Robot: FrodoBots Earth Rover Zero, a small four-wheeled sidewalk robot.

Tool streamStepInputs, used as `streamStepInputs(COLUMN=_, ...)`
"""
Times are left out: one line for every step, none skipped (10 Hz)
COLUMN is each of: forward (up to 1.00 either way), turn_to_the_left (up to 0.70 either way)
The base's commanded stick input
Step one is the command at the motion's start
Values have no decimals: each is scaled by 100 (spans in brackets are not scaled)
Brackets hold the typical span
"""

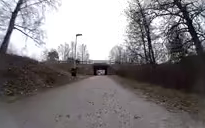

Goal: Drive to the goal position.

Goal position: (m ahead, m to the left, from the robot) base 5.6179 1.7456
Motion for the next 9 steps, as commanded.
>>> streamStepInputs(forward=70, turn_to_the_left=0)
streamStepInputs(forward=70, turn_to_the_left=0)
streamStepInputs(forward=70, turn_to_the_left=0)
streamStepInputs(forward=70, turn_to_the_left=0)
streamStepInputs(forward=70, turn_to_the_left=0)
streamStepInputs(forward=70, turn_to_the_left=0)
streamStepInputs(forward=70, turn_to_the_left=0)
streamStepInputs(forward=70, turn_to_the_left=0)
streamStepInputs(forward=70, turn_to_the_left=0)
